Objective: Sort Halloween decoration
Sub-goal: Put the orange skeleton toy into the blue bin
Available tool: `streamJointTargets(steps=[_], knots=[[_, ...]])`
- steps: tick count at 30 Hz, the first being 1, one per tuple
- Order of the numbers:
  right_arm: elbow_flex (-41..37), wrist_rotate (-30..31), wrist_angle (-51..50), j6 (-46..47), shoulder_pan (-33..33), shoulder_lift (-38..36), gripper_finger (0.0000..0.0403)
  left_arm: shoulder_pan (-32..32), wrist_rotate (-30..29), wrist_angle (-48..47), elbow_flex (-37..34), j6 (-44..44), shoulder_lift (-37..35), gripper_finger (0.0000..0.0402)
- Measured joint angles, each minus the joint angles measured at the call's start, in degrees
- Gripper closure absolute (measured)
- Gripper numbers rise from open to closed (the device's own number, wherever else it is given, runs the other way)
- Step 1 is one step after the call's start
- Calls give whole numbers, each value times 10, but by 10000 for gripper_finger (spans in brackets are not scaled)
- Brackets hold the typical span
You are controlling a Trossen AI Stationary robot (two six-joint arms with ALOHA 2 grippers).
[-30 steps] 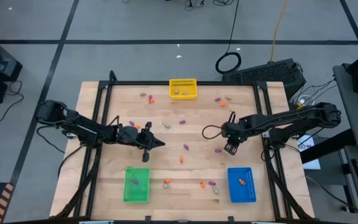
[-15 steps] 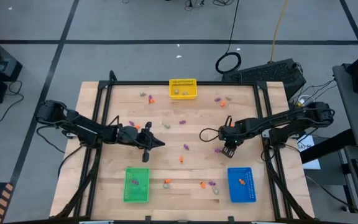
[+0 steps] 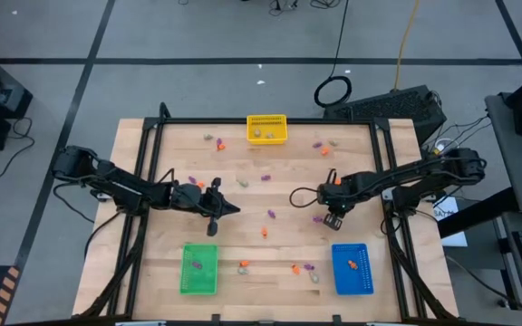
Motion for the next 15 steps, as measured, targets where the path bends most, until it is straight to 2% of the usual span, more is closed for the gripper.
streamJointTargets(steps=[15], knots=[[27,2,3,-25,0,0,381,0,0,0,0,0,0,400]])
